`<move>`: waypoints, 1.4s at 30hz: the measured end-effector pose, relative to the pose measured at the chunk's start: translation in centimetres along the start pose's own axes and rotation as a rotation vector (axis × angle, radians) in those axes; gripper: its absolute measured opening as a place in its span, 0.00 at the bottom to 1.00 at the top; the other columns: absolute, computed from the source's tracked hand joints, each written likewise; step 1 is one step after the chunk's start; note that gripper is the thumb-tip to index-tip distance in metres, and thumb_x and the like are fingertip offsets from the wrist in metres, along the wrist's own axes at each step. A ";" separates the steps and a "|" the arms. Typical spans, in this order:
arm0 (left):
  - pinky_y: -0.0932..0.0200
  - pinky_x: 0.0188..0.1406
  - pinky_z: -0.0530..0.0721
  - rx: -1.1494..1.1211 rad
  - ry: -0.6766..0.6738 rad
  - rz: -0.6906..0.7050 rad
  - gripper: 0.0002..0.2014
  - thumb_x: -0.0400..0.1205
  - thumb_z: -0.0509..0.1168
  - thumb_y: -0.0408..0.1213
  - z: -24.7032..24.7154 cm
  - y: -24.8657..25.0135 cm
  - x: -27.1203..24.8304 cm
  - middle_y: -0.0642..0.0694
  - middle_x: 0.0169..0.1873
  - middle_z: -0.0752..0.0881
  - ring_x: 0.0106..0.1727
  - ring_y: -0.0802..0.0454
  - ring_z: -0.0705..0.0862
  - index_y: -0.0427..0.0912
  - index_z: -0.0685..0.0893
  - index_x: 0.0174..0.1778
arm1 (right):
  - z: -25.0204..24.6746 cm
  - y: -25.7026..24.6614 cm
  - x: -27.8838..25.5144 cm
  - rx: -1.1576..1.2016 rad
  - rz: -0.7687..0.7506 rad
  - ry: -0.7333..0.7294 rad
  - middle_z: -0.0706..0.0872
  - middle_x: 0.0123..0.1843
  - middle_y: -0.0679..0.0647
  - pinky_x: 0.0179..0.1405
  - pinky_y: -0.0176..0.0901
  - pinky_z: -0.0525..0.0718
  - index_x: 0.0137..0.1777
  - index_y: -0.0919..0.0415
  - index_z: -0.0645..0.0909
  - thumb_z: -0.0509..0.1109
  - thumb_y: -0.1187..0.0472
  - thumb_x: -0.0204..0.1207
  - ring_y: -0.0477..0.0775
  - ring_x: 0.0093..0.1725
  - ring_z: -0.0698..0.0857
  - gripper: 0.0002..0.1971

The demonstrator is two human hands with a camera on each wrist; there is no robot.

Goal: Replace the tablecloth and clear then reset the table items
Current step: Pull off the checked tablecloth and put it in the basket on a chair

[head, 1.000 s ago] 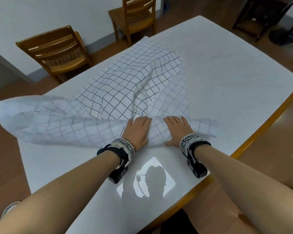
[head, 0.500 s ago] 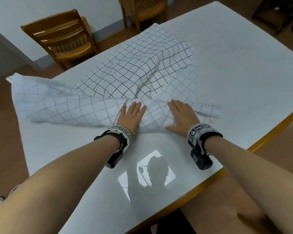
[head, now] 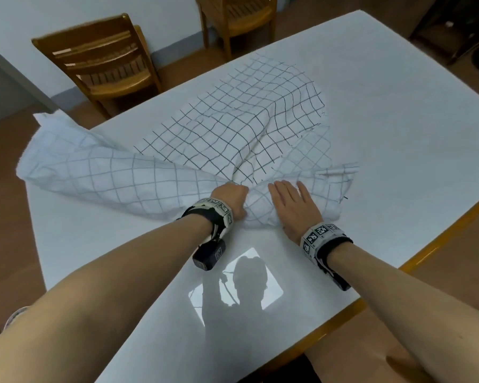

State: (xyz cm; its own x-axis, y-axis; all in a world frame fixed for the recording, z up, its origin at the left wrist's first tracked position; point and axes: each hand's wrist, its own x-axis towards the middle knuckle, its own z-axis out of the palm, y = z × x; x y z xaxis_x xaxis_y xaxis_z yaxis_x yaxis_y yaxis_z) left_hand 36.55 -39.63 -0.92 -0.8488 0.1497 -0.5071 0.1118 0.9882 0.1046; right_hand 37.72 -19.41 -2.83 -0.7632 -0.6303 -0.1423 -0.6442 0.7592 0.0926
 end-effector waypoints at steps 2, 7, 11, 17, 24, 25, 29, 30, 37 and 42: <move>0.51 0.53 0.83 -0.017 -0.073 -0.003 0.23 0.75 0.68 0.45 -0.3 0.3 -0.4 0.43 0.59 0.83 0.60 0.43 0.81 0.45 0.76 0.65 | -0.1 0.6 0.2 0.034 -0.040 0.027 0.79 0.67 0.62 0.76 0.62 0.68 0.77 0.68 0.69 0.80 0.67 0.52 0.63 0.66 0.78 0.48; 0.51 0.46 0.78 -0.017 -0.010 0.045 0.20 0.77 0.65 0.42 -0.7 0.9 -3.1 0.43 0.57 0.83 0.61 0.42 0.80 0.46 0.73 0.65 | -3.3 2.0 1.2 0.127 -0.060 -0.110 0.84 0.51 0.58 0.55 0.48 0.79 0.60 0.62 0.80 0.80 0.63 0.58 0.61 0.51 0.83 0.28; 0.52 0.51 0.78 0.002 0.149 0.160 0.25 0.72 0.68 0.37 0.1 0.6 -5.9 0.42 0.60 0.80 0.63 0.41 0.78 0.43 0.74 0.66 | -5.5 2.3 1.7 0.164 0.031 -0.335 0.82 0.58 0.55 0.54 0.47 0.79 0.63 0.57 0.80 0.69 0.62 0.73 0.59 0.60 0.80 0.18; 0.33 0.79 0.53 0.246 0.066 0.059 0.53 0.70 0.74 0.57 2.3 -1.3 -9.3 0.42 0.84 0.53 0.84 0.43 0.52 0.48 0.49 0.84 | -5.9 2.6 1.3 0.199 0.009 -0.440 0.86 0.52 0.51 0.52 0.47 0.83 0.47 0.48 0.82 0.68 0.58 0.74 0.58 0.56 0.85 0.04; 0.41 0.71 0.70 0.247 -0.013 0.048 0.57 0.69 0.77 0.51 3.1 -0.9 -10.1 0.43 0.76 0.69 0.75 0.41 0.70 0.46 0.44 0.85 | -5.4 3.1 0.8 0.322 0.040 -0.498 0.88 0.56 0.49 0.51 0.46 0.84 0.55 0.43 0.87 0.72 0.53 0.74 0.56 0.54 0.85 0.10; 0.42 0.69 0.72 0.213 -0.007 0.035 0.54 0.71 0.76 0.52 2.9 -0.8 -9.9 0.43 0.74 0.72 0.73 0.41 0.73 0.46 0.46 0.84 | -5.5 3.2 0.8 0.316 0.051 -0.497 0.87 0.58 0.50 0.51 0.47 0.83 0.57 0.44 0.86 0.72 0.53 0.74 0.56 0.56 0.85 0.11; 0.47 0.56 0.81 0.068 -0.046 -0.052 0.41 0.73 0.71 0.54 2.1 -1.5 -8.1 0.44 0.63 0.81 0.62 0.42 0.81 0.48 0.59 0.78 | -5.1 3.2 0.2 0.288 0.136 -0.285 0.84 0.57 0.54 0.44 0.45 0.78 0.56 0.53 0.80 0.67 0.60 0.79 0.57 0.54 0.83 0.08; 0.48 0.54 0.82 0.053 -0.074 -0.075 0.37 0.72 0.71 0.52 1.8 -1.7 -7.4 0.46 0.61 0.83 0.59 0.42 0.82 0.49 0.62 0.74 | -4.8 3.2 -0.1 0.293 0.149 -0.200 0.83 0.59 0.55 0.44 0.46 0.77 0.56 0.54 0.79 0.68 0.62 0.78 0.57 0.56 0.81 0.08; 0.49 0.48 0.79 0.008 -0.214 -0.161 0.28 0.73 0.64 0.46 0.4 -2.3 -3.7 0.42 0.57 0.82 0.55 0.40 0.82 0.46 0.67 0.69 | -1.6 2.5 -3.1 0.257 0.017 -0.053 0.55 0.86 0.62 0.83 0.59 0.56 0.84 0.64 0.57 0.68 0.57 0.69 0.63 0.85 0.55 0.43; 0.50 0.51 0.78 -0.024 -0.195 -0.142 0.22 0.77 0.59 0.46 0.6 -2.6 -2.1 0.43 0.60 0.82 0.58 0.40 0.82 0.46 0.71 0.67 | -0.3 1.4 -4.1 0.066 -0.051 -0.064 0.47 0.87 0.62 0.84 0.61 0.47 0.86 0.64 0.48 0.67 0.54 0.63 0.62 0.86 0.48 0.52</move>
State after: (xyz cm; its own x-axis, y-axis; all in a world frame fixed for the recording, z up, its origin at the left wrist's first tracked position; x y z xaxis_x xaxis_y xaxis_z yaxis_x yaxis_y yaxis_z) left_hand 38.39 -42.53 -0.67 -0.7389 0.0154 -0.6736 -0.0157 0.9991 0.0400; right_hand 39.95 -15.84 -1.80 -0.7235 -0.6582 -0.2082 -0.6758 0.7369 0.0187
